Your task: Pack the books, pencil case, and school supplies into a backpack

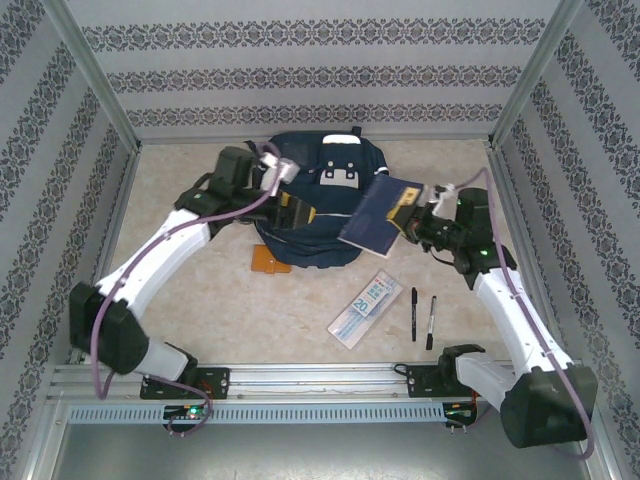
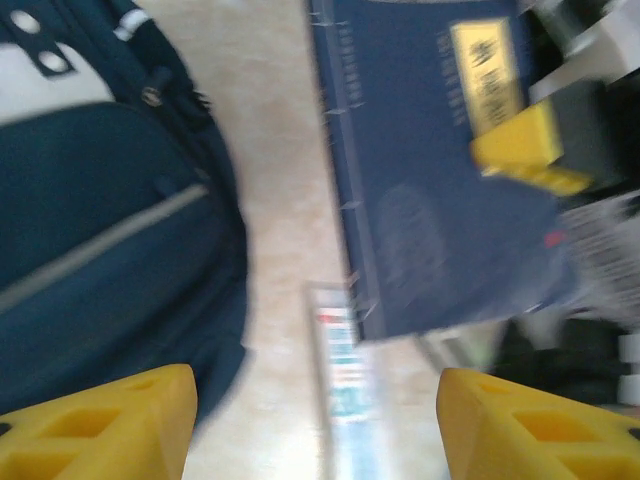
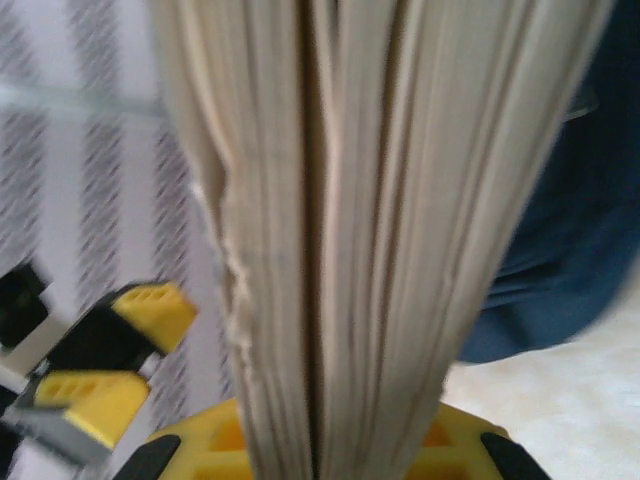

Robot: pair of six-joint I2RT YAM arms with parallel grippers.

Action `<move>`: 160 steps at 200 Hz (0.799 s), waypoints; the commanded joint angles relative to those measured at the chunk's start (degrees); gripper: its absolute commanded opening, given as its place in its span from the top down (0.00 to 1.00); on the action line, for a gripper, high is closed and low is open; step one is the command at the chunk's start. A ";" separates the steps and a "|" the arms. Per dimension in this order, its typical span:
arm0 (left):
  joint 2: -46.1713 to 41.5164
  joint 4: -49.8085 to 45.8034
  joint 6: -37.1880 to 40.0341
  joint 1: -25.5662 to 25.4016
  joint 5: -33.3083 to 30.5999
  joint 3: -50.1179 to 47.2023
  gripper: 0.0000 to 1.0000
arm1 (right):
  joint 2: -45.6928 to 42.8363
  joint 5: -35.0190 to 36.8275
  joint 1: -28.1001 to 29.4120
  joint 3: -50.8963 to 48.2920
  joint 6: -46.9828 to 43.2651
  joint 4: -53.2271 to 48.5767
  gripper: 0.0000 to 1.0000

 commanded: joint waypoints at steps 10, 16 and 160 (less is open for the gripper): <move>10.96 -13.93 23.75 -5.64 -23.17 6.93 0.31 | -4.33 9.34 -4.00 -1.36 -6.93 -9.93 1.00; 13.52 -15.37 24.96 -6.05 -25.28 8.77 0.30 | -4.43 9.48 -4.54 -1.28 -8.03 -10.99 1.00; 36.15 -22.05 24.47 -8.89 -35.64 29.29 1.00 | -5.64 -2.89 -6.13 -5.66 -15.31 -13.47 1.00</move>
